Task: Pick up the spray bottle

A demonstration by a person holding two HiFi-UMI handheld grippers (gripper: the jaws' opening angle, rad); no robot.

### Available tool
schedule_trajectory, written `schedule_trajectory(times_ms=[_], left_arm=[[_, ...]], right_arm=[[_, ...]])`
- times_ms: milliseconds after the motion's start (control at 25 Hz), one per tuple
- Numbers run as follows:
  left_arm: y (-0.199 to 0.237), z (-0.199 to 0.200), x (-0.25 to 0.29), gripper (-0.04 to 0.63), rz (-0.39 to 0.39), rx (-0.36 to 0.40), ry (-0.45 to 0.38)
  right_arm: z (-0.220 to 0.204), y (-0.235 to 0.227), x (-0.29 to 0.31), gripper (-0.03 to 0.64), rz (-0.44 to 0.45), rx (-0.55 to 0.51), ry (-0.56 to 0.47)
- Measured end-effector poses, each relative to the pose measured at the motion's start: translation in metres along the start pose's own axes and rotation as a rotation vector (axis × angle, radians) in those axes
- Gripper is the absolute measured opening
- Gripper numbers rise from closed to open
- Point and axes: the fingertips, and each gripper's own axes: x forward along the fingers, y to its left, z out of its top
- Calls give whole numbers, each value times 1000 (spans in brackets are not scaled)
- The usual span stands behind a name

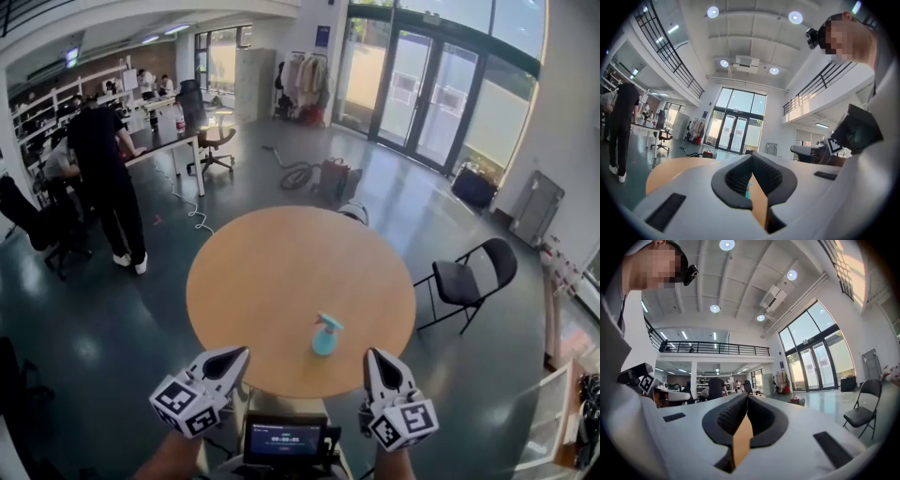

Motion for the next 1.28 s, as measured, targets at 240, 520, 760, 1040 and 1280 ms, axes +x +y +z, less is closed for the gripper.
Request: schedule_trajectory(times_ms=[240, 520, 760, 1040, 1280], left_arm=[[16, 13, 57, 5, 29, 43, 3], [27, 8, 96, 5, 69, 65, 19], [44, 5, 114, 5, 93, 77, 36], [76, -18, 113, 5, 114, 27, 72], [112, -56, 107, 5, 107, -11, 152]], right_arm=[[8, -45, 44, 20, 52, -21, -11], [4, -77, 77, 149, 142, -22, 20], [-11, -95, 99, 273, 169, 2, 64], [-40, -95, 108, 380, 134, 23, 104], [-78, -99, 112, 408, 63, 57, 130]])
